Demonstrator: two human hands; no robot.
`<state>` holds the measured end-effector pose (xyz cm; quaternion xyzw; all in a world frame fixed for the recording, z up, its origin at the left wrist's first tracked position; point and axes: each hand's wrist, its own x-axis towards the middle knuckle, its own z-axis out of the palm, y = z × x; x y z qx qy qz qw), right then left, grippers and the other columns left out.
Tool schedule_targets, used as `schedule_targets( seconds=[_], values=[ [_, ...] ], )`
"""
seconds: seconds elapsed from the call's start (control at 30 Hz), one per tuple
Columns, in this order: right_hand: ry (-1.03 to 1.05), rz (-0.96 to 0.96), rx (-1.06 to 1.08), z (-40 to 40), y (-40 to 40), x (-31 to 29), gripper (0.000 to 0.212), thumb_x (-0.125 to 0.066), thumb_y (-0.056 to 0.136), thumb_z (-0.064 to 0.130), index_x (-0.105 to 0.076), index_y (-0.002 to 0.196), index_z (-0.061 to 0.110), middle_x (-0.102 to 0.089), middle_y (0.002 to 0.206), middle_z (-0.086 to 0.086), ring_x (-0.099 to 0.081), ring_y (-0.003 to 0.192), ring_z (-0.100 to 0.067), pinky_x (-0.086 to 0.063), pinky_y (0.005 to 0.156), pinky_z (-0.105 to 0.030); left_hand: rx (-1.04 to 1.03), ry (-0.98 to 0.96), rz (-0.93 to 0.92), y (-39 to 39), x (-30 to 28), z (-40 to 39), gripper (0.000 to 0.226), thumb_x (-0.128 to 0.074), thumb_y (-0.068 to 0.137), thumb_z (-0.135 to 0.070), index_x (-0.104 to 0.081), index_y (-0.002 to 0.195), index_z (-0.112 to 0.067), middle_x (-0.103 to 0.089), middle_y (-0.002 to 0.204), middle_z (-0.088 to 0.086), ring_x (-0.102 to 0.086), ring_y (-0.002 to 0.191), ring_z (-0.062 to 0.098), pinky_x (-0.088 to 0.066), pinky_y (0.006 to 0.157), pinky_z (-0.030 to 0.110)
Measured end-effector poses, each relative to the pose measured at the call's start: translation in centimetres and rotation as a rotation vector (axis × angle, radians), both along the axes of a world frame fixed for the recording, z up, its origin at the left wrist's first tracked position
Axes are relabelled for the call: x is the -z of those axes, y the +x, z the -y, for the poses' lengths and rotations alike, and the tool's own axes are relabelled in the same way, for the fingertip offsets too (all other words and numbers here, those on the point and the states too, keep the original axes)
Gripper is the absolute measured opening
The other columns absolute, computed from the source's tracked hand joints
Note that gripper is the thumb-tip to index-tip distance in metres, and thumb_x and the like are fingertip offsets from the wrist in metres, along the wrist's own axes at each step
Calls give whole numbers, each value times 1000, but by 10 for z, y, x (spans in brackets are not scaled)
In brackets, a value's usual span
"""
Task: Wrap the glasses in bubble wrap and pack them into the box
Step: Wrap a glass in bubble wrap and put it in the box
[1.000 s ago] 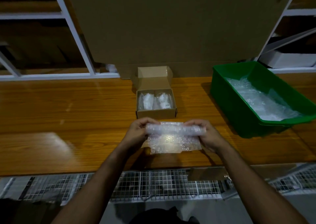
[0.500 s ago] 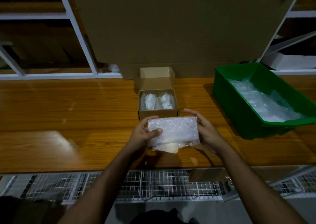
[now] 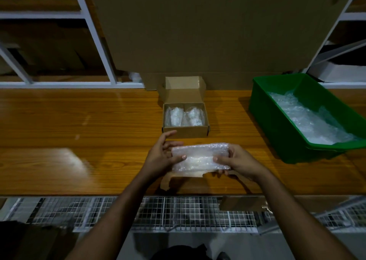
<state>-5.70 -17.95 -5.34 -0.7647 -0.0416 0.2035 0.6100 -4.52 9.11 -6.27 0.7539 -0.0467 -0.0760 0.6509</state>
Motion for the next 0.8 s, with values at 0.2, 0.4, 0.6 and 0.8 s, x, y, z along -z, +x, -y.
schedule_targets(
  seconds=[0.2,0.4,0.6,0.8],
  values=[
    [-150,98,-285,-3,15,-20,17,-64,96,9,-63,112,6,-70,95,-25,-68,73,-30,-55,65,-39,390,483,131,10,-20,6,71,-87,76,-30,-53,138,-29,-68,114,-14,-63,98,-3,-46,78,11],
    [255,-154,5,-17,11,-22,57,-72,79,53,-63,119,13,-63,98,-12,-59,76,-20,-52,65,-32,89,23,-58,1,-9,28,32,-77,86,-10,-69,116,-5,-77,102,9,-74,91,27,-61,72,35],
    [162,-27,250,-53,-10,-2,40,-77,83,31,-63,119,19,-76,103,-5,-74,92,-23,-61,79,-42,-167,-109,-109,-9,6,43,33,-76,87,-14,-66,118,-12,-76,104,7,-75,88,22,-62,69,39],
    [-264,253,605,-65,-13,2,25,-79,82,20,-61,99,25,-64,73,2,-66,67,-17,-58,60,-34,-213,29,71,-16,7,51,11,-64,96,-19,-72,104,-17,-76,92,-2,-72,84,16,-59,71,38]
  ],
)
